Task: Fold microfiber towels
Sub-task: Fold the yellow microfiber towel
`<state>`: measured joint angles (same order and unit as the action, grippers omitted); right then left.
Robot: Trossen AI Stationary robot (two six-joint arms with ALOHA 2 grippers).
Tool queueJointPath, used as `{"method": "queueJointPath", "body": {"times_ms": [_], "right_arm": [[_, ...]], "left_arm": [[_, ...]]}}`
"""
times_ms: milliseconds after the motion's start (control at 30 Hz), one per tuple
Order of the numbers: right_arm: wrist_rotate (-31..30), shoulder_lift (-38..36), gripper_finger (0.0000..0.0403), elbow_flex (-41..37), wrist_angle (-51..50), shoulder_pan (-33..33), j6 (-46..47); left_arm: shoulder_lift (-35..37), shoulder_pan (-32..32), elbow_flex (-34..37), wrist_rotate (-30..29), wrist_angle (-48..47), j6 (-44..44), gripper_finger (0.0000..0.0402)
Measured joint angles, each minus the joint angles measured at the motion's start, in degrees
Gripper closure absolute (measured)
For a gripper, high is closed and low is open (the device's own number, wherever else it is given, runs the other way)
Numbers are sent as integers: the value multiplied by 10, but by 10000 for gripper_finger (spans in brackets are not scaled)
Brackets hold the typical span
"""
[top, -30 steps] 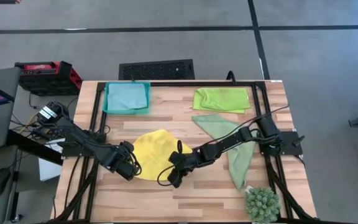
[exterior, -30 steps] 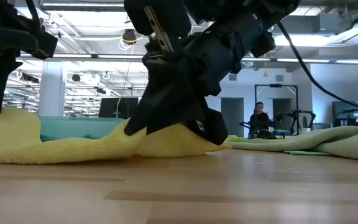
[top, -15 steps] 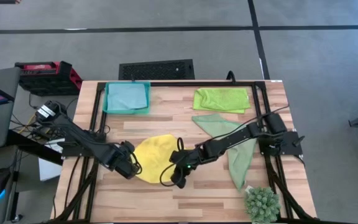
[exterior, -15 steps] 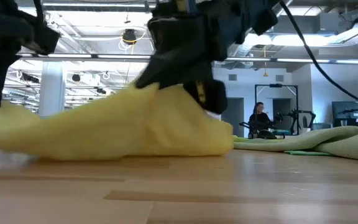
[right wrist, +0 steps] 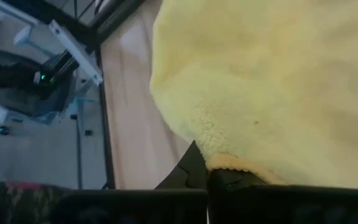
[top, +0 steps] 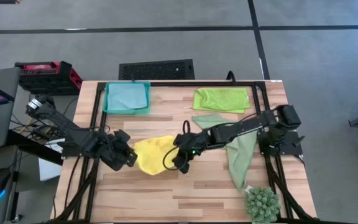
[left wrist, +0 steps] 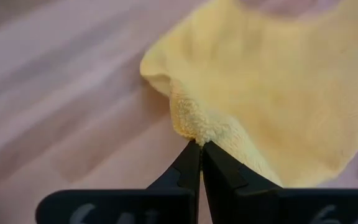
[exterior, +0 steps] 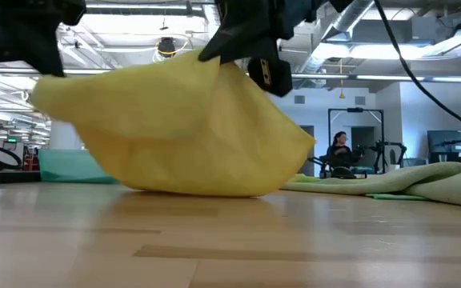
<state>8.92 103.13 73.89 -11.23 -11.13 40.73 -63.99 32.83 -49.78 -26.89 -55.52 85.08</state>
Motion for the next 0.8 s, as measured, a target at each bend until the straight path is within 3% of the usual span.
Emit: {"method": "queueJointPath", "body": {"times_ms": [367,667,800], "right_arm": [[-123,-81,399,0,-157,75,-78],[-166,-85,399,0,-153,177,-171],[-166,-111,397,0,-153,197,-188]], "left_arm": [[33,-57,0,-146,-1,-17,401],[25,-150,-2,-228,47,-114,401],[25,-171,-25,-229,57,-169,401]]}}
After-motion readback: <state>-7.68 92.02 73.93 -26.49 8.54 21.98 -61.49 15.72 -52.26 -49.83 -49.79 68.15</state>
